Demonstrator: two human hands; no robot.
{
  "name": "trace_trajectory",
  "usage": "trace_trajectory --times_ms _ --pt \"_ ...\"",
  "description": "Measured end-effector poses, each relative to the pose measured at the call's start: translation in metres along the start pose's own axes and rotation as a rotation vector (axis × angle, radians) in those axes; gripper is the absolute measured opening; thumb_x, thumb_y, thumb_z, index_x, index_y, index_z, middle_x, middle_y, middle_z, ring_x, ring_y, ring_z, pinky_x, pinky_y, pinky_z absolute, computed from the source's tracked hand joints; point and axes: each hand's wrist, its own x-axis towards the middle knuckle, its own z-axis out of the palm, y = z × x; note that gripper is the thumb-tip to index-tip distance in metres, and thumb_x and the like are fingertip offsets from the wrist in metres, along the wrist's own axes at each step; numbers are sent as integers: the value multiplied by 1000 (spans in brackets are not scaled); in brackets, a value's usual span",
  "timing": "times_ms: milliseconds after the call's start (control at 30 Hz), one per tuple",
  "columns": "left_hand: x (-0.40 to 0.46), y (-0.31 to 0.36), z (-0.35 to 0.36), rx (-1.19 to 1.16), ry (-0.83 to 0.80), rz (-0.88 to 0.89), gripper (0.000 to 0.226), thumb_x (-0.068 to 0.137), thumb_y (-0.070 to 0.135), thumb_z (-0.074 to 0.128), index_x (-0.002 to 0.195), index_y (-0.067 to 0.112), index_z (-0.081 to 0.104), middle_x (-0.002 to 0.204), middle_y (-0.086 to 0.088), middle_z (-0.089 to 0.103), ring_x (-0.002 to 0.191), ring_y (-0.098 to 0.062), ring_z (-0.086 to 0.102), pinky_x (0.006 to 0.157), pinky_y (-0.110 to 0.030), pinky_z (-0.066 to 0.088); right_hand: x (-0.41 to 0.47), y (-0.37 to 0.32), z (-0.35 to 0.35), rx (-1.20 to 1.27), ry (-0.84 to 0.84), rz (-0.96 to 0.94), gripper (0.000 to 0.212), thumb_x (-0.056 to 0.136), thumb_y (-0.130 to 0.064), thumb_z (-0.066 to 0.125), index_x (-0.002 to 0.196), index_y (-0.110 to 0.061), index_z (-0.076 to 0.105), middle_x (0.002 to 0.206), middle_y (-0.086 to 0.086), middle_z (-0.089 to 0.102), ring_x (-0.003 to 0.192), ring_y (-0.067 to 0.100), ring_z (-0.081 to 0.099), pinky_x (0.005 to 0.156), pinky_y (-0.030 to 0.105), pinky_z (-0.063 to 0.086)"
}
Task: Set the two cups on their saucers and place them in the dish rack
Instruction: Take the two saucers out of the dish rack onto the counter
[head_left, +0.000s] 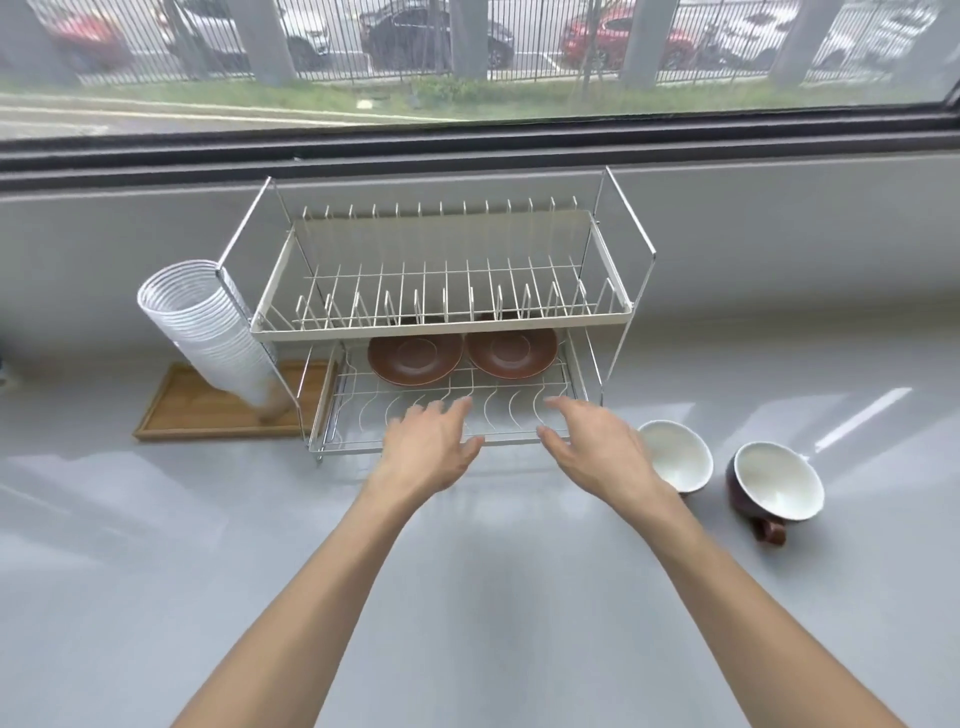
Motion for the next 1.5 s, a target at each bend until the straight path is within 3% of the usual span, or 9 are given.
trace_trajectory --times_ms 300,667,1000,1133,1233,1300,1367,1433,1500 --pt "29 4 29 -72 309 -8 62 100 49 43 156 24 30 160 -11 35 150 -33 25 116 -46 26 42 0 33 48 225 -115 52 100 -36 50 148 -19 42 158 12 34 145 28 33 113 44 35" --pt "84 20 48 -322 305 -113 63 102 48 41 157 24 25 165 -10 24 154 -29 16 119 -46 24 110 11 48 -2 263 -101 49 94 -35 59 137 -13 51 149 20 41 132 37 46 103 49 44" --pt "124 24 56 -642 236 -224 54 101 47 42 144 15 40 131 -14 59 120 -35 56 98 -44 43 170 6 47 119 142 53 57 99 -38 50 142 -2 42 147 29 40 138 45 36 114 48 29" --pt "128 24 51 -829 226 -267 54 99 46 44 148 24 37 124 3 62 111 -25 61 99 -40 45 187 4 43 174 27 91 66 103 -38 43 153 0 22 158 27 24 149 41 17 122 45 12" --pt "135 25 48 -1063 184 -339 61 98 44 48 154 26 31 119 6 59 110 -20 60 104 -40 48 196 5 43 138 -26 150 61 103 -40 42 144 5 39 144 28 48 136 40 41 116 47 26" --pt "140 25 51 -1185 177 -391 61 95 46 50 151 25 37 115 4 66 111 -25 64 100 -46 53 200 9 46 175 -60 187 48 101 -42 47 124 -1 57 118 19 64 119 35 55 105 41 37" --pt "142 27 55 -1205 162 -422 34 96 40 52 125 22 54 91 10 60 105 -31 66 93 -51 56 201 12 51 268 -67 227 29 95 -48 51 98 -20 56 93 4 61 107 28 57 89 32 38" --pt "144 30 56 -1235 179 -435 8 98 34 54 95 26 53 86 8 55 101 -35 67 88 -54 57 204 15 50 326 -28 253 29 93 -42 56 99 -14 56 91 11 61 98 32 61 86 37 47" --pt "146 33 57 -1276 188 -462 14 100 29 54 102 15 57 96 1 56 87 -28 70 85 -53 59 202 20 48 338 -65 260 15 96 -27 58 89 -17 50 84 5 53 79 19 54 81 20 51"
